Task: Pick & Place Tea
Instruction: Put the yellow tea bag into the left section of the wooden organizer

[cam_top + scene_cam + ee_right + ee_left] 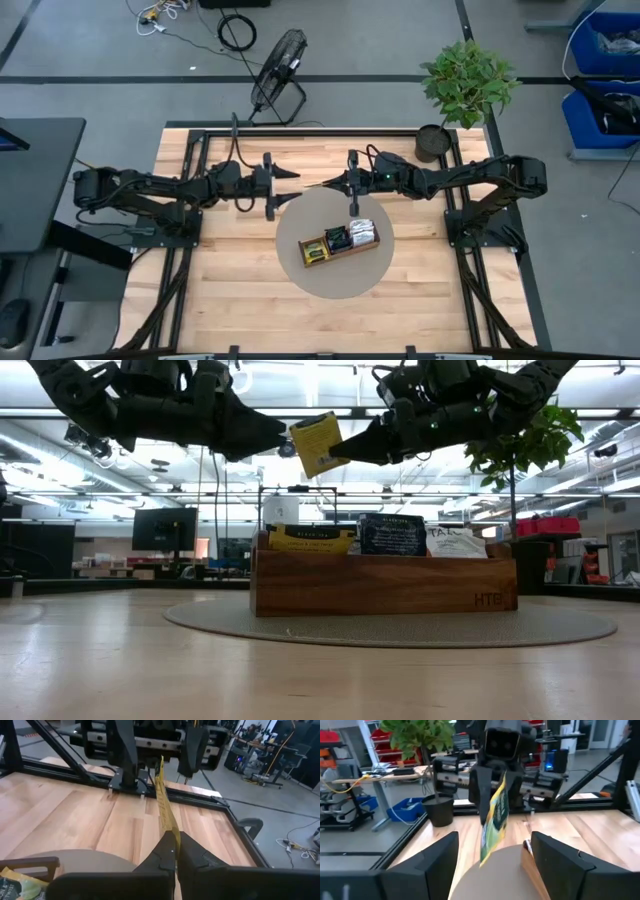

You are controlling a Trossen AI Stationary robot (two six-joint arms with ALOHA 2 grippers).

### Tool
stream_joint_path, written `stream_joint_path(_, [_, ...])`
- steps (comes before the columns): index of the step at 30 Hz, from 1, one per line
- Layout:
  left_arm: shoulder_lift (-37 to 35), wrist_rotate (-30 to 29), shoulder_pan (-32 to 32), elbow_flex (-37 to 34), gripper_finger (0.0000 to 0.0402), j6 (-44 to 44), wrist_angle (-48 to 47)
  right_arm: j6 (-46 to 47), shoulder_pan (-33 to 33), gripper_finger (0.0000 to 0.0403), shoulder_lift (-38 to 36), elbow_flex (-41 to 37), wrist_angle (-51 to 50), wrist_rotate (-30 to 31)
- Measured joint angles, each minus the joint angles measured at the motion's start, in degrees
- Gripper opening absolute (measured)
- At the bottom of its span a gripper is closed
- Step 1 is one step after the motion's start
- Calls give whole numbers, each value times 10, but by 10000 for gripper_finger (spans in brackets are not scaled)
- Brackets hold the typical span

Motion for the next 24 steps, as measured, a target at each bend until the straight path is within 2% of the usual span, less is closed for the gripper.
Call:
stream_joint_path(8, [39, -11, 0, 10, 239, -20, 56, -1, 0, 0, 0, 0, 6, 2])
stream_joint_path(13, [73, -10, -1, 41, 225, -20, 38, 3, 0, 0, 0, 0, 6, 2])
stream_joint_path(16, [79, -9, -1, 46, 212, -17, 38, 3, 0, 0, 0, 0, -1, 24])
stream_joint_path(20, [77, -9, -1, 46, 180, -20, 41, -1, 0, 0, 0, 0, -9, 28])
stream_joint_path(24, [78, 5, -1, 46, 131, -23, 41, -1, 0, 0, 0, 0, -8, 26])
